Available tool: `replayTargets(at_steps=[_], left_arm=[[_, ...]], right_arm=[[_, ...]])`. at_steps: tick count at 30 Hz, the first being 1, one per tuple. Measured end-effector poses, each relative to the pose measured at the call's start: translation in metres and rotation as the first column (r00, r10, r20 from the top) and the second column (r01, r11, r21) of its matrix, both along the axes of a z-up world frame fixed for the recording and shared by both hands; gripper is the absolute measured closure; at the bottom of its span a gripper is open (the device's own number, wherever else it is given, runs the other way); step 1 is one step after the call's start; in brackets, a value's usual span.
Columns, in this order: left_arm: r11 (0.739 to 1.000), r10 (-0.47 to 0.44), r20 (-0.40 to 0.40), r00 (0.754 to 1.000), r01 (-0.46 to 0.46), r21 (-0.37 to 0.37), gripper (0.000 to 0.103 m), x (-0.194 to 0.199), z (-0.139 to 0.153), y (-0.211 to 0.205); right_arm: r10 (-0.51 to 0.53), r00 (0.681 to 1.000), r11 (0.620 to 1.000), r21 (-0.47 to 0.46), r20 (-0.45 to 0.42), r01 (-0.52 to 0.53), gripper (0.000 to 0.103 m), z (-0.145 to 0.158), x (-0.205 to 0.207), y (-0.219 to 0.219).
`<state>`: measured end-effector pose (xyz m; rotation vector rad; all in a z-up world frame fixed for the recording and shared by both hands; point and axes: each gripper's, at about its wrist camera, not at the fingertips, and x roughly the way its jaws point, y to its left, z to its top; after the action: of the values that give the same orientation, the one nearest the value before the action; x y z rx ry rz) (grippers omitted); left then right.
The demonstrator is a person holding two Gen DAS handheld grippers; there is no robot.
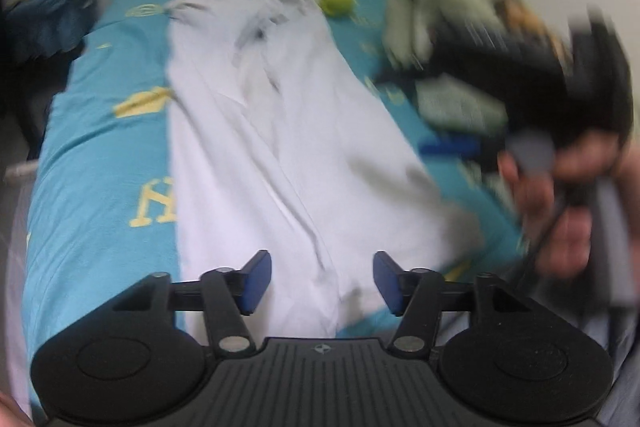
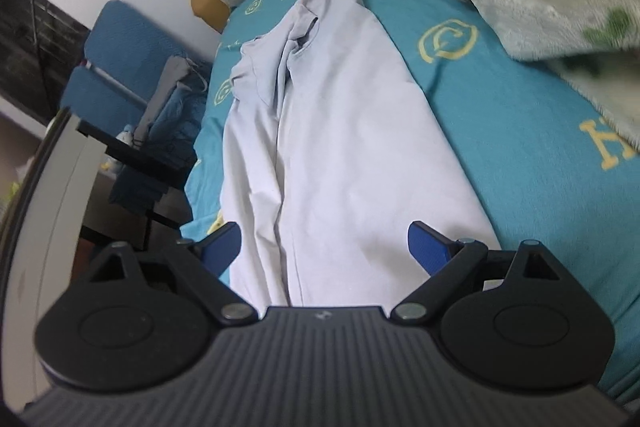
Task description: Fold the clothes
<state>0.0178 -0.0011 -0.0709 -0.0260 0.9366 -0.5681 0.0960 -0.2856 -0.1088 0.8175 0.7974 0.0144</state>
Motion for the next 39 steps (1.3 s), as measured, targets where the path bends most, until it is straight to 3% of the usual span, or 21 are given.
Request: replayTargets(at_steps=[1, 2, 5, 8, 11, 14, 15, 16, 19, 25, 28, 29, 30, 31, 33, 36, 39], left_arm=[[0.999, 0.031, -0.005, 1.0, -0.031, -0.027, 0.043, 0.003, 0.002, 0.007], [0.997, 0.059, -0.011, 0.998, -0.059, -0.051, 0.043, 0.006, 0.004, 0.013], [0.998, 0.045, -0.012, 0.999, -0.045, -0.048, 0.044, 0.002, 0.006, 0.008], [0.999, -0.018, 0.001, 1.0, 0.018, 0.032, 0.045, -0.001, -0.006, -0.016], [0.994, -0.058, -0.025, 0.998, 0.06, 0.092, 0.049, 0.0, -0.022, -0.034], [0.986, -0.086, -0.065, 0.994, 0.094, 0.139, 0.064, 0.002, -0.038, -0.048], [0.983, -0.083, -0.075, 0.994, 0.094, 0.156, 0.076, 0.003, -0.042, -0.05], [0.986, -0.072, -0.082, 0.994, 0.083, 0.145, 0.086, 0.005, -0.043, -0.047], [0.993, -0.037, -0.102, 0.994, 0.048, 0.111, 0.096, 0.011, -0.047, -0.04], [0.998, -0.02, -0.099, 0.995, 0.014, -0.055, 0.099, 0.017, -0.034, -0.021], [0.992, -0.044, -0.087, 0.995, 0.033, -0.118, 0.1, 0.013, -0.028, -0.019], [0.991, -0.052, -0.083, 0.995, 0.041, -0.13, 0.1, 0.012, -0.027, -0.019], [0.989, -0.062, -0.083, 0.995, 0.05, -0.141, 0.1, 0.01, -0.027, -0.02], [0.987, -0.072, -0.082, 0.994, 0.059, -0.149, 0.1, 0.009, -0.026, -0.02], [0.984, -0.089, -0.082, 0.993, 0.075, -0.161, 0.101, 0.007, -0.025, -0.02], [0.981, -0.114, -0.085, 0.99, 0.098, -0.168, 0.101, 0.01, -0.03, -0.023], [0.981, -0.136, -0.098, 0.986, 0.12, -0.155, 0.101, 0.011, -0.035, -0.033]], right_arm=[[0.012, 1.0, 1.0, 0.006, 0.004, -0.012, 0.014, 0.001, 0.003, 0.002], [0.023, 1.0, 1.0, 0.013, 0.008, -0.023, 0.026, 0.002, 0.007, 0.004], [0.055, 0.998, 0.998, 0.041, 0.024, -0.056, 0.04, 0.005, 0.021, 0.009], [0.062, 0.996, 0.993, 0.093, 0.059, -0.067, 0.049, 0.012, 0.054, 0.009], [0.09, 0.994, 0.992, 0.087, 0.064, -0.096, 0.059, 0.0, 0.082, 0.015], [0.124, 0.99, 0.989, 0.075, 0.063, -0.128, 0.063, -0.015, 0.108, 0.023], [0.135, 0.989, 0.988, 0.071, 0.063, -0.139, 0.063, -0.02, 0.117, 0.026], [0.146, 0.987, 0.987, 0.067, 0.062, -0.15, 0.063, -0.025, 0.126, 0.028], [0.178, 0.982, 0.982, 0.054, 0.061, -0.182, 0.063, -0.04, 0.153, 0.036], [0.243, 0.968, 0.969, 0.03, 0.058, -0.245, 0.061, -0.069, 0.206, 0.052], [0.249, 0.965, 0.968, 0.02, 0.078, -0.252, 0.062, -0.069, 0.211, 0.059], [0.25, 0.964, 0.967, 0.017, 0.086, -0.252, 0.064, -0.069, 0.212, 0.061], [0.251, 0.964, 0.967, 0.014, 0.094, -0.253, 0.074, -0.068, 0.213, 0.063], [0.251, 0.963, 0.967, 0.011, 0.101, -0.254, 0.098, -0.067, 0.214, 0.066], [0.253, 0.959, 0.967, -0.012, 0.124, -0.254, 0.098, -0.061, 0.213, 0.07], [0.224, 0.959, 0.969, -0.142, 0.174, -0.2, 0.098, -0.029, 0.199, 0.07], [0.159, 0.974, 0.969, -0.213, 0.163, -0.122, 0.098, -0.016, 0.195, 0.057]])
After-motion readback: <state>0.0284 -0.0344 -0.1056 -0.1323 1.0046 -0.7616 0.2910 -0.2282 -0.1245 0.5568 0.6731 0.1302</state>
